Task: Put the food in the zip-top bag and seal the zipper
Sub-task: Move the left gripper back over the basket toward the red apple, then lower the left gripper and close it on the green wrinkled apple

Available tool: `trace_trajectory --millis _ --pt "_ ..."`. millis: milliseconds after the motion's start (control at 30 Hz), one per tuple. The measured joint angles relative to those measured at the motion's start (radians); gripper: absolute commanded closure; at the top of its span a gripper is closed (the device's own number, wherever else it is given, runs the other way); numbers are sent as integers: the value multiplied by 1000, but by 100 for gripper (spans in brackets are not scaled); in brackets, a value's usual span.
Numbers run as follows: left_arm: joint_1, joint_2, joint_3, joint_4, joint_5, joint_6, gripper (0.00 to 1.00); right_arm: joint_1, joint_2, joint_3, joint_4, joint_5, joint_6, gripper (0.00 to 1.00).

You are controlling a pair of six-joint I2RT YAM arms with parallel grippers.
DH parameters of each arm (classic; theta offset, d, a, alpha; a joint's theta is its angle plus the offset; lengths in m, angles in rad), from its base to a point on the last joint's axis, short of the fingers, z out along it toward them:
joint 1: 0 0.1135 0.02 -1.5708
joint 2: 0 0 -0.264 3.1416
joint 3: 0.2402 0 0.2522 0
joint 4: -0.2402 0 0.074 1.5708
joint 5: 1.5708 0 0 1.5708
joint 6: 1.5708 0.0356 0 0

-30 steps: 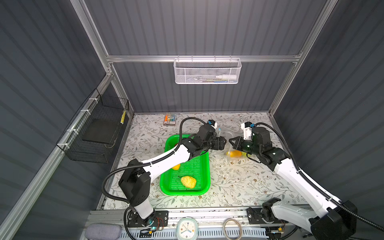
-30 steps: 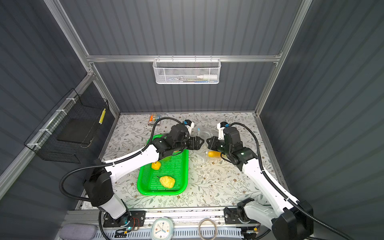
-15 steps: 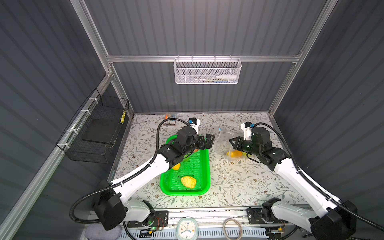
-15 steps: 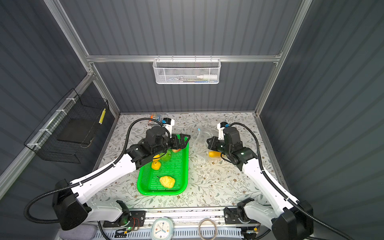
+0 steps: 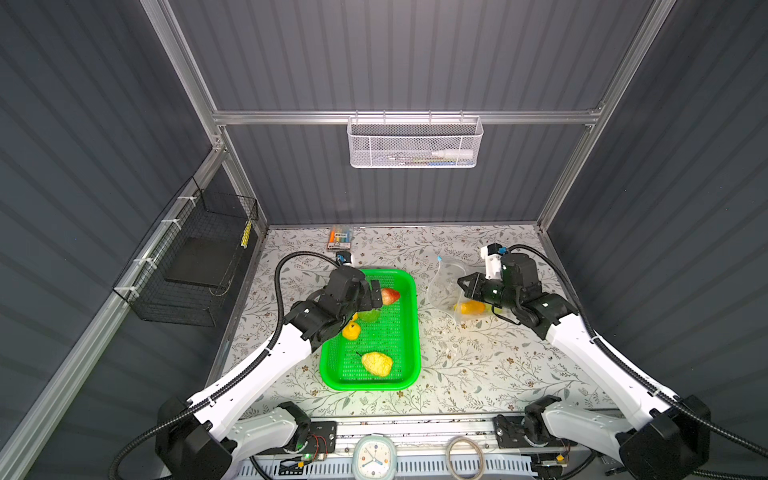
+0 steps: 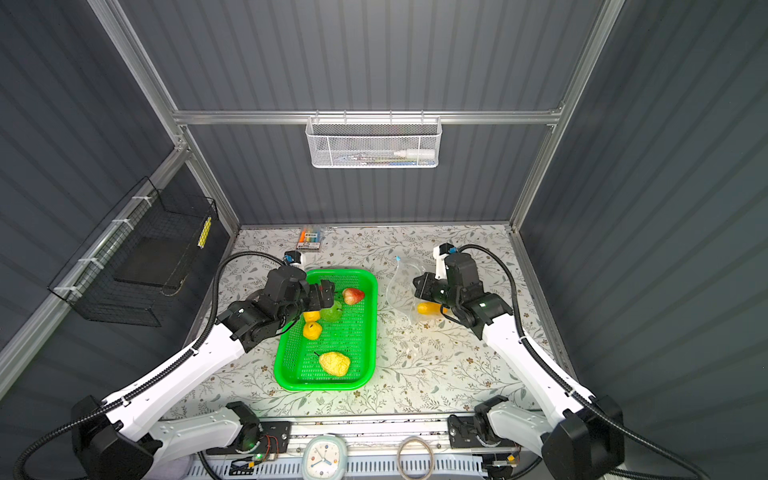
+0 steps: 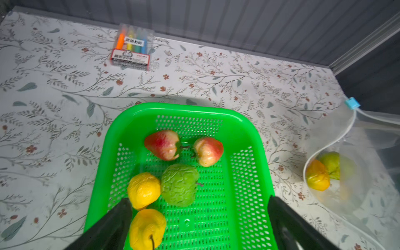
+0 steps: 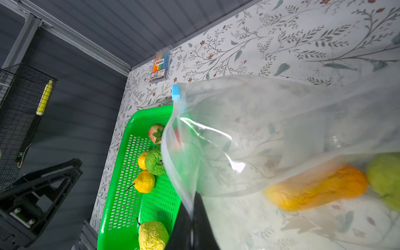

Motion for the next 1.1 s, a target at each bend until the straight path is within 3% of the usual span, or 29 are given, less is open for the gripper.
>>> trace_trajectory --millis 433,833,1100 --pt "14 92 -38 -98 -3 -26 0 -1 30 15 -3 0 -13 100" --pt "19 318 -36 -11 32 85 7 -1 43 25 -6 -1 -13 100" --pt "76 422 -7 81 129 135 13 -1 30 24 -17 5 -14 100"
